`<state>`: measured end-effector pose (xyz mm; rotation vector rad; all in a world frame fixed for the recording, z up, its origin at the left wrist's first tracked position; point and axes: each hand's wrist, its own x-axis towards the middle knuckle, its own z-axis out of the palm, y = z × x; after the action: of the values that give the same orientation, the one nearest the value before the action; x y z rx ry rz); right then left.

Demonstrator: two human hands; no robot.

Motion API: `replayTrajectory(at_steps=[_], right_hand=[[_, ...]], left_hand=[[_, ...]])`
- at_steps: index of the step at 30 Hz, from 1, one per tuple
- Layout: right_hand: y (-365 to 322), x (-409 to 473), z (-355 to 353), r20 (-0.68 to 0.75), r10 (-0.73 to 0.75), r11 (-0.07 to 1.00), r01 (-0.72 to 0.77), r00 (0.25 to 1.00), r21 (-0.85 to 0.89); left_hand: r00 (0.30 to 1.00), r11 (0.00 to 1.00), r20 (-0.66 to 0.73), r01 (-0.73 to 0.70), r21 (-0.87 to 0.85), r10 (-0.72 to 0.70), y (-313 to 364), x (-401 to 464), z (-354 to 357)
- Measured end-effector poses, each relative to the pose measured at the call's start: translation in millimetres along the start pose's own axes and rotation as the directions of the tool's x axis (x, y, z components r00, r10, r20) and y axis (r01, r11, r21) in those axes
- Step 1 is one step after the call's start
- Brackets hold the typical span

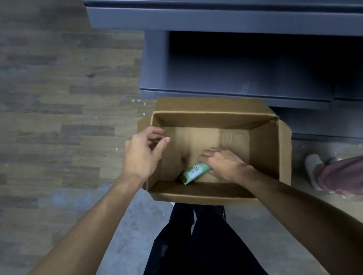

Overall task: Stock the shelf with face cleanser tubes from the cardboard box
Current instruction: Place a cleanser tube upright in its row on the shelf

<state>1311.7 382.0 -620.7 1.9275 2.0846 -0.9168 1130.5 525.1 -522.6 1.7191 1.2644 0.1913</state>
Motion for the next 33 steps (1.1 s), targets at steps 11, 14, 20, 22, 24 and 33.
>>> replayTrajectory(at_steps=[11,14,20,22,24,33], right_hand=[[-26,-34,-29,-0.344,0.431,0.898,-0.359,0.834,0.254],[-36,-49,-48,-0.472,0.487,0.871,-0.372,0.735,0.319],[-51,-67,-87,-0.541,0.576,0.813,-0.367,0.612,0.452],[-50,-71,-99,-0.491,0.618,0.765,-0.326,0.614,0.555],[-47,-73,-108,-0.447,0.622,0.725,-0.258,0.643,0.638],[-49,-88,-148,-0.43,0.546,0.713,-0.129,0.72,0.689]], left_hand=[[0.995,0.968,0.072,0.044,0.247,-0.063,21,-3,18],[0.976,0.981,0.103,0.186,0.058,-0.191,42,1,26],[0.976,0.947,0.155,0.188,-0.26,-0.151,95,5,21],[0.991,0.992,0.132,0.014,-0.128,0.003,105,5,14],[0.978,0.981,0.128,-0.178,0.082,0.167,116,7,7],[0.863,0.851,0.244,-0.489,0.191,0.441,168,-9,-42]])
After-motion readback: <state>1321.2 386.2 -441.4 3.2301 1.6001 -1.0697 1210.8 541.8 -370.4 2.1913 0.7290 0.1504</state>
